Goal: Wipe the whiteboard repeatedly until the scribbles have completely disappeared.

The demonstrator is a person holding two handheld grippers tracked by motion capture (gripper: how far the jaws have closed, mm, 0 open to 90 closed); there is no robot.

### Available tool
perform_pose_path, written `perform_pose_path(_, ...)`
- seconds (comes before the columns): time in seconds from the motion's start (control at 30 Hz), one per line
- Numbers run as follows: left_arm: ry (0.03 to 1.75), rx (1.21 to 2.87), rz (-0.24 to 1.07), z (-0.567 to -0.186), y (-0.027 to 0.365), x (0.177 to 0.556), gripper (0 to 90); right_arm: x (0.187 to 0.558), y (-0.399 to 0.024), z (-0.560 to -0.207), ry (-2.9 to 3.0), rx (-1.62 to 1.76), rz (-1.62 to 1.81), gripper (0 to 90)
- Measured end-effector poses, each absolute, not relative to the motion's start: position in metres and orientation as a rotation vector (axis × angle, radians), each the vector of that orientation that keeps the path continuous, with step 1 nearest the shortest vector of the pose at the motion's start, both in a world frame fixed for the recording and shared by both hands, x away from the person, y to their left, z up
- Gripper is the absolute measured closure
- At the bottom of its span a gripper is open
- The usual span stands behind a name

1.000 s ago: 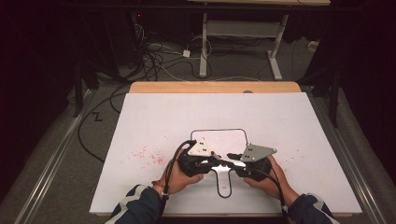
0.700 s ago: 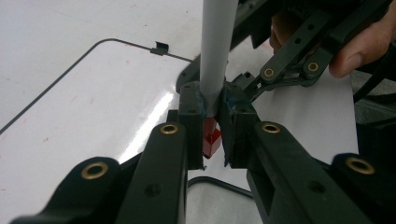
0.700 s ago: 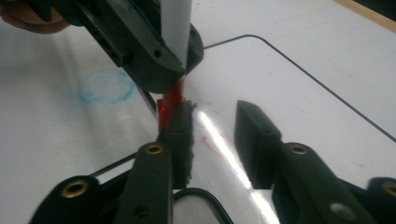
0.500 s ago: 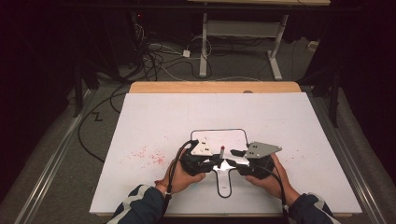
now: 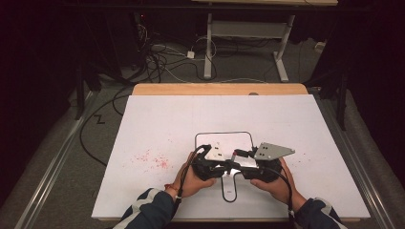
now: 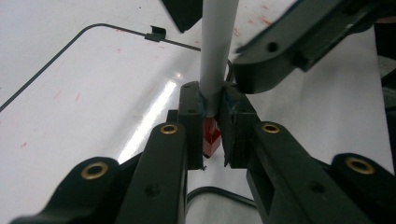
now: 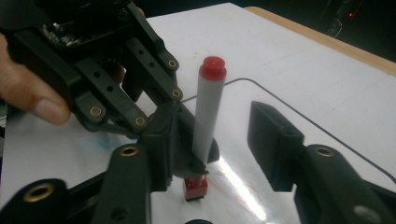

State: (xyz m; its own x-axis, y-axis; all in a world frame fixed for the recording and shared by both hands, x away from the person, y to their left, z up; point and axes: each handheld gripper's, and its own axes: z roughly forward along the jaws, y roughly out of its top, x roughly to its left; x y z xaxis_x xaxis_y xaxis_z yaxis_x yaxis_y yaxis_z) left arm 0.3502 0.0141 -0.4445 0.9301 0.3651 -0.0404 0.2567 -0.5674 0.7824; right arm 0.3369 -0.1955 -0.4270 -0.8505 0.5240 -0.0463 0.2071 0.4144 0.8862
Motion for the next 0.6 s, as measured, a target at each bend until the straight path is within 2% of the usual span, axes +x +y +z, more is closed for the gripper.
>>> perform_pose_path(0.07, 0.430, 2.205, 0.160, -0.445, 0.011, 0.350, 78.2, 0.338, -0.195, -0.428, 2.359, 0.634, 1.406, 61.7)
perform_pose_path(0.2, 0.418, 2.206, 0.178, -0.446, 0.007, 0.350, 78.1, 0.339, -0.198, -0.427, 2.356, 0.630, 1.415, 77.5)
perform_pose_path(0.27, 0.433, 2.182, 0.195, -0.445, 0.007, 0.349, 76.6, 0.338, -0.199, -0.426, 2.353, 0.628, 1.434, 80.6)
perform_pose_path(0.37, 0.441, 2.172, 0.237, -0.442, 0.013, 0.348, 57.4, 0.339, -0.203, -0.422, 2.334, 0.648, 1.433, 80.8)
perform_pose_path(0.43, 0.440, 2.164, 0.261, -0.438, 0.023, 0.346, 52.1, 0.341, -0.208, -0.419, 2.314, 0.658, 1.427, 80.8)
perform_pose_path(0.53, 0.471, 2.139, 0.340, -0.432, 0.042, 0.340, 33.1, 0.346, -0.216, -0.416, 2.302, 0.677, 1.400, 80.9)
perform_pose_path(0.6, 0.477, 2.109, 0.365, -0.429, 0.060, 0.335, 27.8, 0.350, -0.221, -0.417, 2.308, 0.681, 1.387, 81.0)
